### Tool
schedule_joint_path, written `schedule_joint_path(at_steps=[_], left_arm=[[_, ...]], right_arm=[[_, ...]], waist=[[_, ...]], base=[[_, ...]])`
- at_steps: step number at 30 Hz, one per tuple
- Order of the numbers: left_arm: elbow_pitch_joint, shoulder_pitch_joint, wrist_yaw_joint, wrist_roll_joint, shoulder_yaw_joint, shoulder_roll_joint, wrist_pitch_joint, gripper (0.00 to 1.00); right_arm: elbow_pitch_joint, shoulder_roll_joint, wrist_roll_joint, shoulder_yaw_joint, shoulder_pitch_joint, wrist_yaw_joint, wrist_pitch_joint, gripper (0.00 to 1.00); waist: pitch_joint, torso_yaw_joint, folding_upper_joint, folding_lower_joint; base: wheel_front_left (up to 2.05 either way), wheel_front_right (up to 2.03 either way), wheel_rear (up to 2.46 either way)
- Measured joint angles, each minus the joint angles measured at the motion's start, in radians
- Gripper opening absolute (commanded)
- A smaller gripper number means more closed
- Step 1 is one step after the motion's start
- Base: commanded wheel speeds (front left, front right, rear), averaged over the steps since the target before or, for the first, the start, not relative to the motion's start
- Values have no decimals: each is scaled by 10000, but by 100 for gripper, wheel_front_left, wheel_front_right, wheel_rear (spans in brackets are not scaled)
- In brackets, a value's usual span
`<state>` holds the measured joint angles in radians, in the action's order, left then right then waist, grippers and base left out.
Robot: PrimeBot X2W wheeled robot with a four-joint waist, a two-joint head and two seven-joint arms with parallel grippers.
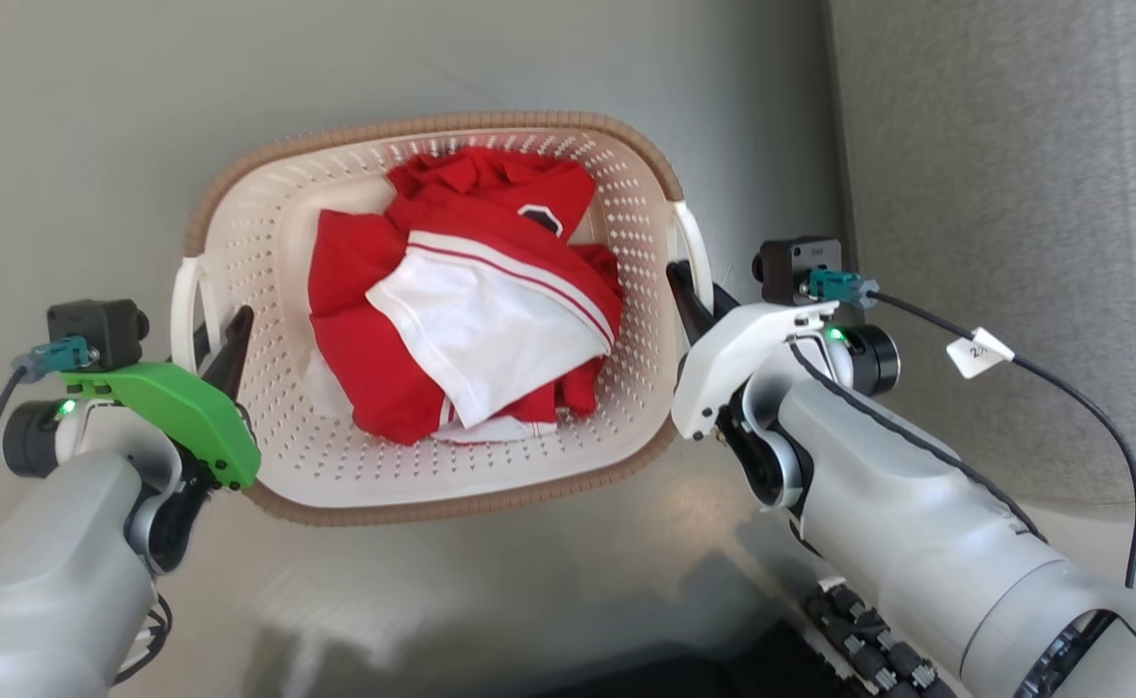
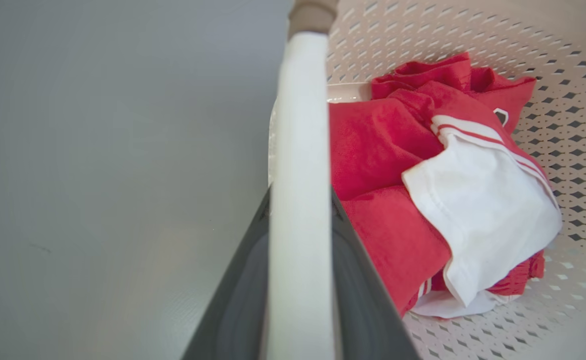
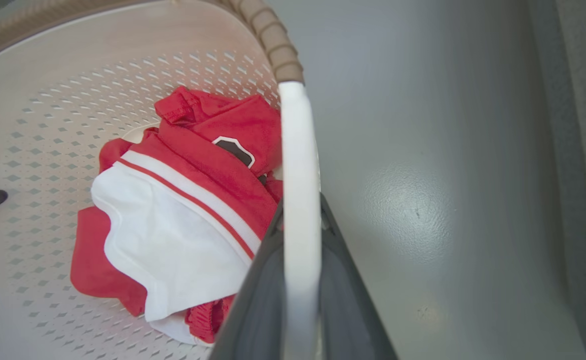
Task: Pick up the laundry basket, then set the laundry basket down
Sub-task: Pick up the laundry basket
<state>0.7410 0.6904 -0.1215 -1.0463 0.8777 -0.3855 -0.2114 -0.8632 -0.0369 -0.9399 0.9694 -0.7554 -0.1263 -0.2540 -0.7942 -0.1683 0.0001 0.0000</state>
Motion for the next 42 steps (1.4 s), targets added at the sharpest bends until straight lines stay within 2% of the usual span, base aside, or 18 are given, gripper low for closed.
schedule_joint_path(at_steps=[10, 20, 42], left_arm=[[581, -221, 0, -648, 234, 403, 174, 0], [1037, -730, 0, -1110, 497, 759, 449, 0], [2309, -2002, 0, -2092, 746, 1858, 1430, 0]], right_arm=[[-359, -13, -617, 566, 260, 31, 86, 0], [-792, -38, -1066, 1001, 534, 293, 625, 0], [-1975, -42, -1733, 1645, 1453, 1174, 2196, 0]], waist=[[1355, 50, 0, 0], [2637, 102, 0, 0], [5831, 125, 0, -2]], base=[[0, 0, 0], [0, 0, 0], [0, 0, 0]])
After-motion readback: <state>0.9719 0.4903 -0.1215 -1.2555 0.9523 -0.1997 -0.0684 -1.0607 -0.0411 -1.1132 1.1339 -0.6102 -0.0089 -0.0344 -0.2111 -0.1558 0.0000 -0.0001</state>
